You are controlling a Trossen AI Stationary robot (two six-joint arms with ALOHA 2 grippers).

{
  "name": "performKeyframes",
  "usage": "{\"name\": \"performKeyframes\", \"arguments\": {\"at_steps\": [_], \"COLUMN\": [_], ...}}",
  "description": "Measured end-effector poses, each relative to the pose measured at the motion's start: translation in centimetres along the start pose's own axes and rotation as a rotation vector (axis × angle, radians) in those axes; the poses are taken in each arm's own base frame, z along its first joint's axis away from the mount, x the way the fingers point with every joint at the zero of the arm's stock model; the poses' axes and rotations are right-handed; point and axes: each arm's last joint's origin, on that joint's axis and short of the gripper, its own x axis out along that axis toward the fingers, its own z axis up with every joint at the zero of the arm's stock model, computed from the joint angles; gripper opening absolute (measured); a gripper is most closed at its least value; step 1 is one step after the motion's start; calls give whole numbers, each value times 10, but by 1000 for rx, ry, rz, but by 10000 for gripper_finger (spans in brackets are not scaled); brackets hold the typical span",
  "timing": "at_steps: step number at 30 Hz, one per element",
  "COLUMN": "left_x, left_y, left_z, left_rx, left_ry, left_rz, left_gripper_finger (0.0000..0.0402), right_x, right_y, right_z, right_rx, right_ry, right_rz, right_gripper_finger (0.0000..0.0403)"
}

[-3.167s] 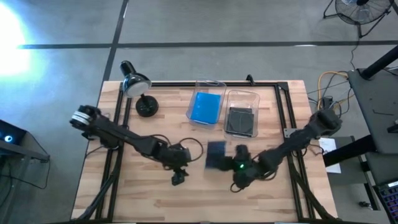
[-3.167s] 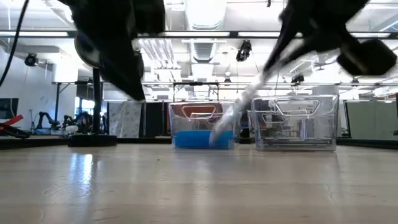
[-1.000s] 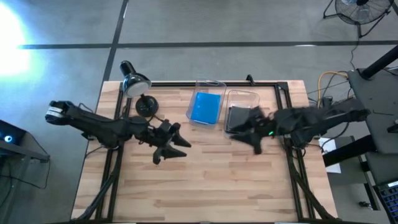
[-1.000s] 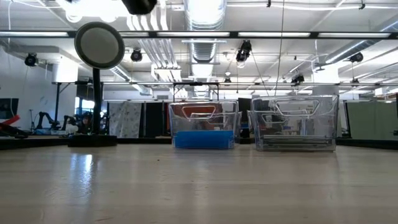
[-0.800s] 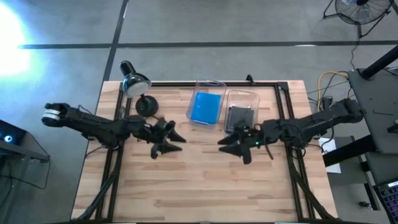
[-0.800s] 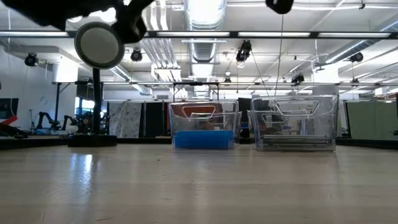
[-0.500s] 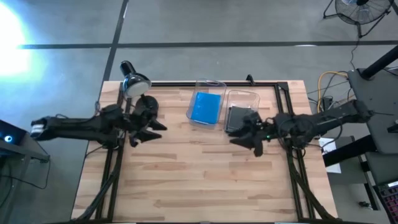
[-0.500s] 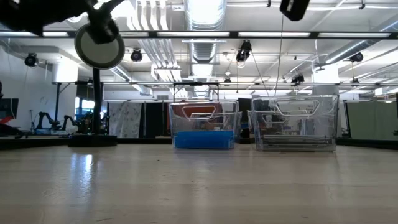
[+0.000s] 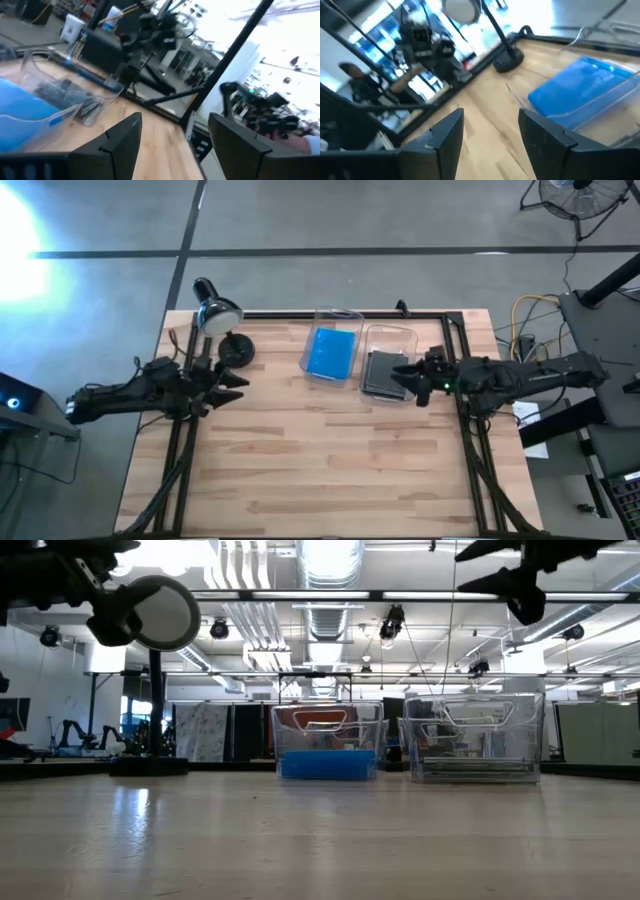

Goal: Pick & place jewel cases by type
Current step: Return to Home Position

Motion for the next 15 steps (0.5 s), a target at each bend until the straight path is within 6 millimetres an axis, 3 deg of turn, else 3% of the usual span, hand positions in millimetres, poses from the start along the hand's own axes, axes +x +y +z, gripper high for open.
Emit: {"name": "performKeyframes", "arguments": {"at_steps": [5, 10, 15], "left_x": [-1, 1, 3], "left_y": [11, 25, 34], "left_z": [-19, -39, -52], "left_rx": [-40, -135, -149], "left_ry": [29, 75, 90], "left_rz": [20, 55, 88], "left_gripper_finger": [213, 213, 213], "right_x": [-5, -8, -4], "right_y": [-27, -51, -70], "right_z": [-24, -49, -72], "right_rx": [46, 179, 179], "right_ry": [-71, -38, 13], "right_rz": [54, 25, -32], "right_gripper_finger": [182, 178, 180]}}
